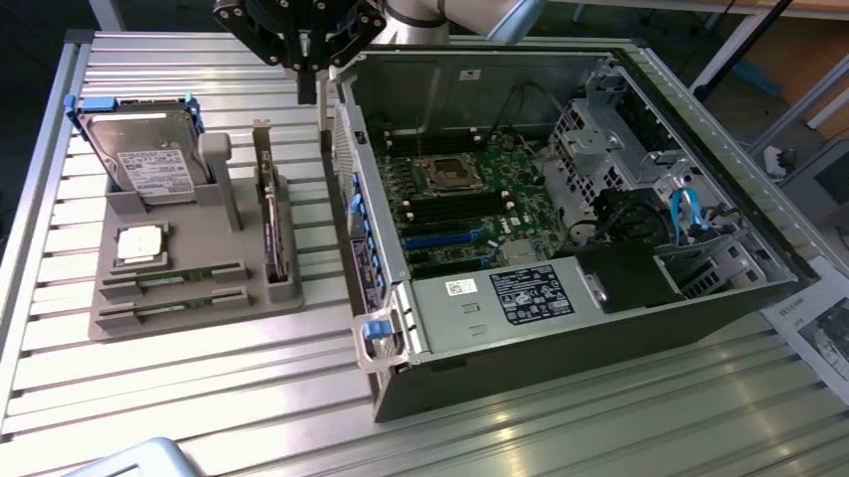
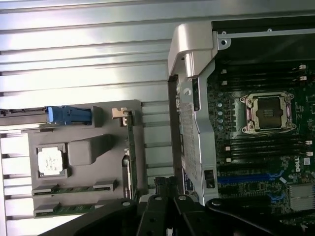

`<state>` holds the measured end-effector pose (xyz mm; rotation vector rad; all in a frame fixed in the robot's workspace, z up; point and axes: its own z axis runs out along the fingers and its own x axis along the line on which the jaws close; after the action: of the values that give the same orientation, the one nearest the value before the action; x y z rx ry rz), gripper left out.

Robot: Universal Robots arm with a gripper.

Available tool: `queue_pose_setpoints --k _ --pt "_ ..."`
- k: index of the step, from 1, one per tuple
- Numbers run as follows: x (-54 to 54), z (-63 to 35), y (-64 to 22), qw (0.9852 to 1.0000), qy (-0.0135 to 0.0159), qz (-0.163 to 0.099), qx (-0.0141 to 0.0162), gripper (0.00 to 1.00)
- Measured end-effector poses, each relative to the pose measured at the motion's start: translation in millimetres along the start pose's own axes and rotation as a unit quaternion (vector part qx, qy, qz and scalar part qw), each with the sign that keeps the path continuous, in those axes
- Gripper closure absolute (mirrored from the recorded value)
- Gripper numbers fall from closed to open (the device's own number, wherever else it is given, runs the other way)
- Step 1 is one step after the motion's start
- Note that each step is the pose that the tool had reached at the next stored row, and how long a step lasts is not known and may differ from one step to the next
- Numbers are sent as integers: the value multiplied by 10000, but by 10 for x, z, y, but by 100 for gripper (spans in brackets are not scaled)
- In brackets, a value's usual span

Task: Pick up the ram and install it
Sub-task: 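Reach for the ram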

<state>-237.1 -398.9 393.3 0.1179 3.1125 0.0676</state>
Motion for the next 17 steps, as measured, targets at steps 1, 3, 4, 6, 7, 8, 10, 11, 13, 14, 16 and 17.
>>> queue_pose_setpoints --k 1,3,4,6,7,8,10,11,13,14,16,17 --pt "26 -1 -2 10000 0 0 0 90" --pt "91 -2 -7 10000 0 1 0 90" --pt "126 -3 -10 10000 0 0 0 90" --pt "190 -6 -14 10000 0 0 0 90" --pt "216 -6 -16 10000 0 0 0 90" --pt "256 -7 -19 10000 0 0 0 90" --pt "342 -9 -26 10000 0 1 0 90" --pt "395 -11 -30 10000 0 0 0 90" --pt "458 -13 -35 10000 0 0 0 90" --pt "490 -14 -37 10000 0 0 0 90" --pt "561 -15 -42 10000 0 0 0 90" --pt "598 -16 -45 10000 0 0 0 90"
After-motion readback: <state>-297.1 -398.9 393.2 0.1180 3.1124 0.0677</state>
